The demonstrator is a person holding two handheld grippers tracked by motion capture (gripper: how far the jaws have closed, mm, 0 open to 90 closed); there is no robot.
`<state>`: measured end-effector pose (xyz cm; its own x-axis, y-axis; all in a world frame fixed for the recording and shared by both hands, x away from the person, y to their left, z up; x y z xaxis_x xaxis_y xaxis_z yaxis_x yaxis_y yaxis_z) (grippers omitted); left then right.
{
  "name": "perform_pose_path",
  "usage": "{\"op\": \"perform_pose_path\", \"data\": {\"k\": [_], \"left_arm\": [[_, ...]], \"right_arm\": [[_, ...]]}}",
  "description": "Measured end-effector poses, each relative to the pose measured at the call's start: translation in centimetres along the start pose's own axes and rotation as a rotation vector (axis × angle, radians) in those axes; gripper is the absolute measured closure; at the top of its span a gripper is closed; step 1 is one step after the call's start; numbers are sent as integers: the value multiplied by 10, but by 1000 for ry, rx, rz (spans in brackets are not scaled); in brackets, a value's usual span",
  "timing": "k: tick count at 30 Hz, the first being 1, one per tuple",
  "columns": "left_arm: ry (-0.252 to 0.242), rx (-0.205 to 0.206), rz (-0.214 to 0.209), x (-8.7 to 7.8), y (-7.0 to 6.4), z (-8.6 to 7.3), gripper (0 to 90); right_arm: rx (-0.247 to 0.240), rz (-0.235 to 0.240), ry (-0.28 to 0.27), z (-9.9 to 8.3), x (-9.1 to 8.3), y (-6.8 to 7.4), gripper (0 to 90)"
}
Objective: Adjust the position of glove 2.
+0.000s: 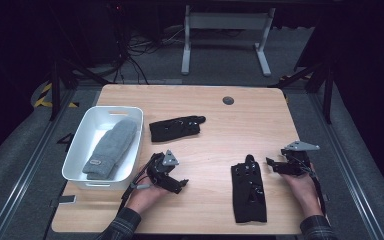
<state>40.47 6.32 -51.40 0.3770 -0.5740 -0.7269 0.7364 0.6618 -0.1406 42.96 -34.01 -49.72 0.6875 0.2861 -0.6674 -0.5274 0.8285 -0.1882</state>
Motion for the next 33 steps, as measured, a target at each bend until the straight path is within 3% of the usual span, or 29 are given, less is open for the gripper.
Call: {"op": "perform_pose_path", "data": {"k": [4,7,8,11,14,16,21,27,33], "left_arm": [[-1,0,5,0,0,1,17],[15,-12,14,-4,2,4,170],[17,-18,19,-5,3,6,170],[30,-37,24,-7,6,10,280],[10,-60,18,-10,9,19,524],[23,-51,37,-11,11,25,572],[1,-64,41,-11,17,43,878],[-21,-117,51,-8,30,63,899],[-44,-117,92,1,43,88,899]], "right_arm": [[19,12,-12,-2,2,-1,226],[21,17,-10,-3,2,-1,220],[24,17,-9,-3,2,-1,219],[27,16,-10,-3,2,-1,216],[27,16,-10,-3,2,-1,216],[27,17,-10,-3,2,-1,216],[27,18,-10,-3,2,-1,217],[29,18,-11,-3,2,-1,218],[28,17,-11,-3,2,-1,218]]}}
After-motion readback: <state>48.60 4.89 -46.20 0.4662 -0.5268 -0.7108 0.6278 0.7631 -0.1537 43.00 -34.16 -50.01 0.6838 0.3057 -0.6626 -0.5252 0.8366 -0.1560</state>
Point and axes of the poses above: each handheld gripper's, and its own axes: x roughly forward along the jaws, z roughly out of its top, y roughly to its left, the point moved 5 cm from there along x, roughly forward along the jaws, and after that the axes turned 10 degrees about -x, right-handed, at the moved point
